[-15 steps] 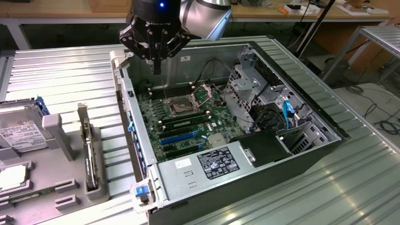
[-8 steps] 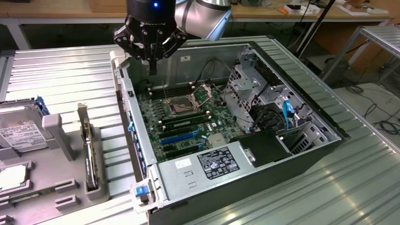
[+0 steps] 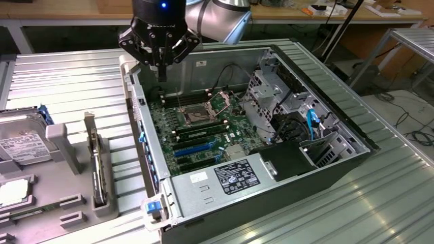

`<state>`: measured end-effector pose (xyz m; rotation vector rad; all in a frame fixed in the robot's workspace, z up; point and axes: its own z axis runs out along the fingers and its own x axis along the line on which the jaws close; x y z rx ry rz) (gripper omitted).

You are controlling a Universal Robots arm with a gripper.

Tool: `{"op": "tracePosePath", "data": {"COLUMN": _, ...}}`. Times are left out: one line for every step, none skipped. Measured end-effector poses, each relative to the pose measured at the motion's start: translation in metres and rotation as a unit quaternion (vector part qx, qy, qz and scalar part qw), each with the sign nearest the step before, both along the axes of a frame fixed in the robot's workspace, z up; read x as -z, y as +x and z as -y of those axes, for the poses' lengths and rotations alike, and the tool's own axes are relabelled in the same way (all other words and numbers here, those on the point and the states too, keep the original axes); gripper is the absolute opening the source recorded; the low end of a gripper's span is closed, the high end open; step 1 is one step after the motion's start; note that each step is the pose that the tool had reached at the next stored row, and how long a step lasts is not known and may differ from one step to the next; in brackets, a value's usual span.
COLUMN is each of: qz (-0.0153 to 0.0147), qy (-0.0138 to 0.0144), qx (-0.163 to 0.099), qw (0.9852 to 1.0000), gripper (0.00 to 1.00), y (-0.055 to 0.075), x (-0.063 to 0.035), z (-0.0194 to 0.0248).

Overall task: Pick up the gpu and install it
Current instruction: 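Reach for the gpu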

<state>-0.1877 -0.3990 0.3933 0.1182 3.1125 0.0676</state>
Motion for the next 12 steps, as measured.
{"op": "tracePosePath", "data": {"qz": 0.0000, "qy": 0.0000, "qx": 0.000, "qw": 1.0000, "gripper": 0.11, "y": -0.001, "x": 0.0000, "z": 0.0000}}
{"op": "tracePosePath", "data": {"qz": 0.0000, "qy": 0.0000, "qx": 0.000, "qw": 1.0000, "gripper": 0.11, "y": -0.002, "x": 0.0000, "z": 0.0000}}
{"op": "tracePosePath", "data": {"qz": 0.0000, "qy": 0.0000, "qx": 0.000, "qw": 1.0000, "gripper": 0.11, "y": -0.004, "x": 0.0000, "z": 0.0000}}
{"op": "tracePosePath", "data": {"qz": 0.0000, "qy": 0.0000, "qx": 0.000, "qw": 1.0000, "gripper": 0.11, "y": -0.005, "x": 0.0000, "z": 0.0000}}
{"op": "tracePosePath", "data": {"qz": 0.0000, "qy": 0.0000, "qx": 0.000, "qw": 1.0000, "gripper": 0.11, "y": -0.006, "x": 0.0000, "z": 0.0000}}
{"op": "tracePosePath", "data": {"qz": 0.0000, "qy": 0.0000, "qx": 0.000, "qw": 1.0000, "gripper": 0.11, "y": -0.007, "x": 0.0000, "z": 0.0000}}
{"op": "tracePosePath", "data": {"qz": 0.0000, "qy": 0.0000, "qx": 0.000, "qw": 1.0000, "gripper": 0.11, "y": -0.008, "x": 0.0000, "z": 0.0000}}
{"op": "tracePosePath", "data": {"qz": 0.0000, "qy": 0.0000, "qx": 0.000, "qw": 1.0000, "gripper": 0.11, "y": -0.009, "x": 0.0000, "z": 0.0000}}
{"op": "tracePosePath", "data": {"qz": 0.0000, "qy": 0.0000, "qx": 0.000, "qw": 1.0000, "gripper": 0.11, "y": -0.009, "x": 0.0000, "z": 0.0000}}
{"op": "tracePosePath", "data": {"qz": 0.0000, "qy": 0.0000, "qx": 0.000, "qw": 1.0000, "gripper": 0.11, "y": -0.010, "x": 0.0000, "z": 0.0000}}
{"op": "tracePosePath", "data": {"qz": 0.0000, "qy": 0.0000, "qx": 0.000, "qw": 1.0000, "gripper": 0.11, "y": -0.011, "x": 0.0000, "z": 0.0000}}
{"op": "tracePosePath", "data": {"qz": 0.0000, "qy": 0.0000, "qx": 0.000, "qw": 1.0000, "gripper": 0.11, "y": -0.012, "x": 0.0000, "z": 0.0000}}
